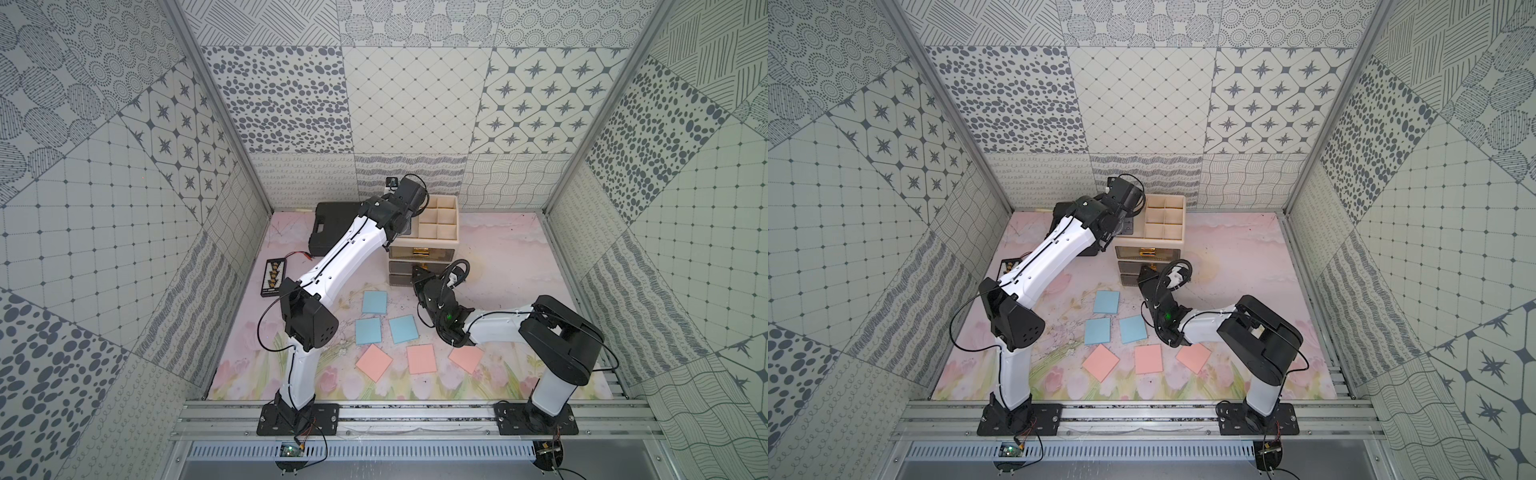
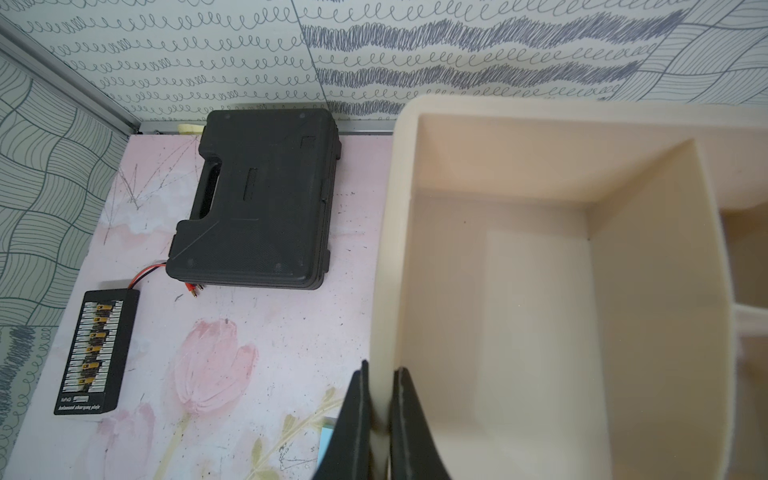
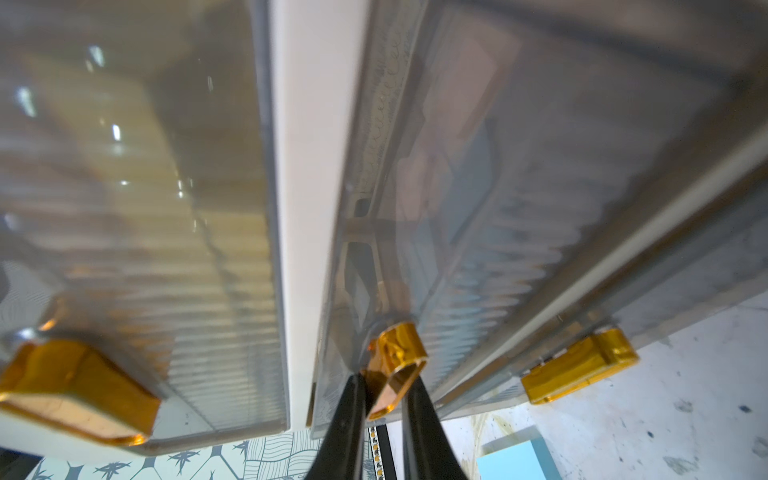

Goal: Please put the sticky notes in the drawer by color
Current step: Open the drawer in the storage box.

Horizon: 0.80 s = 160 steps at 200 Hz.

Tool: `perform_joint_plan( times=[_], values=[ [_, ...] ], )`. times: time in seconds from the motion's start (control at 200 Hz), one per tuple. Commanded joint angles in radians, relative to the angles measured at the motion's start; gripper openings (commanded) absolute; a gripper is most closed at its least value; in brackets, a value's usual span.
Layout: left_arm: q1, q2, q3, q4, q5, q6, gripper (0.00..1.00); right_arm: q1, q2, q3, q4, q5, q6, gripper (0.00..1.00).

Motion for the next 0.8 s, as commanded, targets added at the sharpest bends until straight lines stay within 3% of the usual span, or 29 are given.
perform_joint_plan(
  times=[0.0, 0.275, 0.525, 0.58, 0.655, 0.795],
  values=[
    [-0.005, 0.024, 0.018, -0.021, -0.070, -0.117, 0.00, 0.062, 0.011, 0.013, 0.003, -0.107, -0.007, 0.00],
    [-0.012, 0.023, -0.004, -0.020, -0.109, -0.152, 0.00, 0.078, 0.006, 0.034, -0.013, -0.097, -0.013, 0.00],
    [0.000, 0.001, 0.007, 0.000, -0.012, -0.047, 0.00, 0.057, 0.014, -0.017, -0.009, -0.084, 0.060, 0.00],
    [0.008, 0.005, 0.039, -0.032, 0.014, -0.018, 0.20, 0.057, 0.008, -0.023, -0.015, -0.077, 0.059, 0.00],
    [0.009, -0.004, 0.054, -0.055, 0.024, 0.010, 0.35, 0.055, 0.000, -0.024, -0.021, -0.075, 0.047, 0.00],
    [0.007, -0.063, 0.029, -0.015, 0.030, 0.053, 0.44, 0.054, -0.008, -0.029, -0.026, -0.067, 0.035, 0.00]
  ],
)
